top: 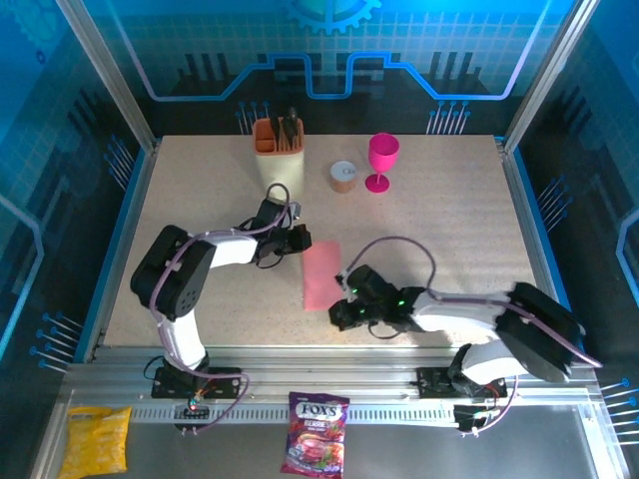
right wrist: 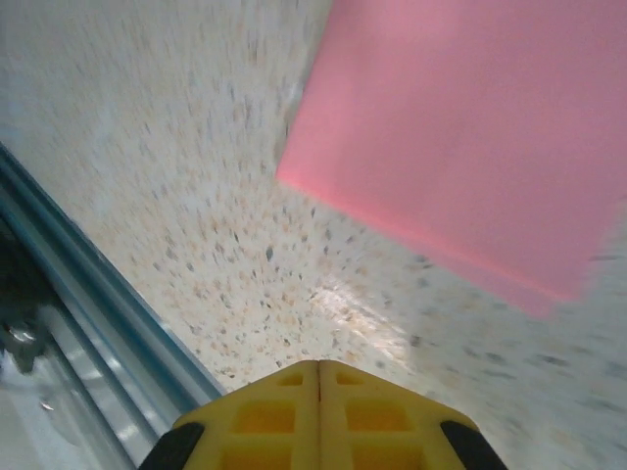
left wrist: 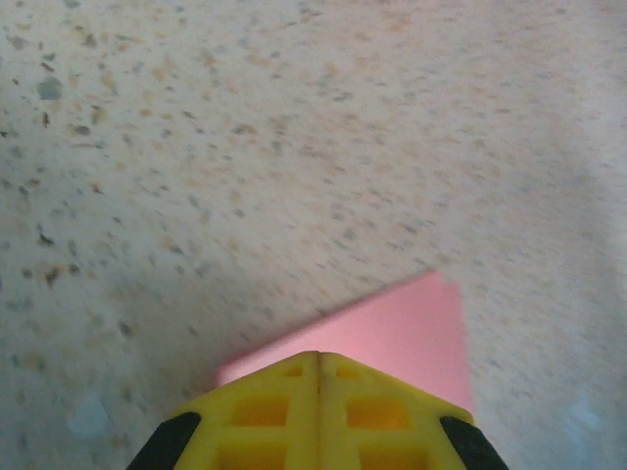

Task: Fold a paper plane with a square sheet of paper (pick it up from the middle)
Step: First fold in half a square sheet of paper at the center of the table.

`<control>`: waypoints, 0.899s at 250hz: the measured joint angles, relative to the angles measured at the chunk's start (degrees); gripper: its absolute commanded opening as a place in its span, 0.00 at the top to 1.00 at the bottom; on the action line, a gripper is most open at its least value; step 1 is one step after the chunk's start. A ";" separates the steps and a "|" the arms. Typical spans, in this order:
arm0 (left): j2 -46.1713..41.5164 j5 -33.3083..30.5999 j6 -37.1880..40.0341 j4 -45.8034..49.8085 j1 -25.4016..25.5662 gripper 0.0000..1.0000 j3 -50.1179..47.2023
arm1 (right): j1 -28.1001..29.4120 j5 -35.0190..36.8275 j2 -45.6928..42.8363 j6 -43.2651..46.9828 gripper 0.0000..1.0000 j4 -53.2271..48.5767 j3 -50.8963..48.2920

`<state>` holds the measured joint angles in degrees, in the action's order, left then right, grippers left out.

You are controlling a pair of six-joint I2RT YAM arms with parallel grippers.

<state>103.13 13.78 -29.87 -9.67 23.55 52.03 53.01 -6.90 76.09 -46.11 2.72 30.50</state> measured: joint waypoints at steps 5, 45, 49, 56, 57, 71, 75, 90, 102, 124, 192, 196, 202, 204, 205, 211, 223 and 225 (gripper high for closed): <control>-1.55 0.00 -0.22 0.31 0.35 0.93 -0.42 | -0.81 0.31 -1.86 0.02 1.00 -0.96 0.02; -12.94 -0.07 -1.73 0.83 4.39 0.88 -3.08 | -9.53 3.63 -15.52 0.02 1.00 -10.84 0.35; -13.90 -0.07 -1.73 0.83 4.83 0.88 -3.37 | -10.43 3.85 -16.52 0.02 0.98 -11.72 0.37; -15.17 -0.20 -1.79 0.85 5.46 0.87 -3.85 | -11.93 4.26 -18.14 0.02 0.93 -13.27 0.39; -15.32 -0.20 -1.81 0.83 5.55 0.87 -3.93 | -12.17 4.35 -18.36 0.02 0.92 -13.51 0.39; -17.22 -0.24 -2.21 0.59 6.73 0.86 -5.40 | -15.13 4.85 -20.81 0.00 0.85 -16.28 0.46; -17.55 -0.24 -2.32 0.52 6.99 0.86 -5.88 | -16.06 4.90 -21.46 0.15 0.83 -17.05 0.48; -18.05 -0.42 -2.84 0.46 7.58 0.86 -7.76 | -18.47 4.87 -22.47 -0.04 0.75 -19.02 0.61; -17.86 -0.70 -3.15 0.55 7.96 0.86 -9.25 | -19.91 4.39 -22.43 0.61 0.73 -19.93 0.74; -16.94 -1.09 -3.28 0.52 8.26 0.86 -11.41 | -20.96 2.89 -20.59 0.92 0.71 -20.76 0.94; -10.97 -1.53 -4.74 -2.62 9.64 0.86 -12.76 | -18.23 -3.15 -7.39 1.33 0.72 -17.00 3.02; -10.69 -1.53 -4.74 -2.73 9.66 0.86 -12.76 | -17.75 -3.15 -6.75 1.33 0.72 -16.76 3.21; -10.23 -1.53 -4.74 -2.97 9.81 0.86 -12.76 | -16.81 -3.26 -5.46 1.31 0.72 -16.22 3.54; -10.10 -1.55 -4.74 -3.04 9.86 0.86 -12.76 | -16.55 -3.23 -5.14 1.31 0.72 -16.06 3.65; -10.03 -1.55 -4.74 -3.08 9.88 0.86 -12.76 | -16.41 -3.23 -4.96 1.31 0.72 -16.00 3.69; -9.60 -1.55 -4.74 -3.17 9.97 0.86 -12.76 | -15.58 -3.30 -3.87 1.27 0.72 -15.37 3.98; -8.92 -1.77 -4.74 -3.58 10.01 0.86 -12.76 | -14.10 -3.43 -1.75 1.09 0.72 -14.19 4.46; -8.83 -1.84 -4.74 -3.65 10.01 0.86 -12.76 | -13.84 -3.48 -1.33 1.07 0.72 -13.94 4.55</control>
<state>94.30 11.94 -34.61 -13.32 33.56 39.27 39.18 -10.37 74.76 -45.04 -11.22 35.05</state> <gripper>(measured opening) 0.139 0.284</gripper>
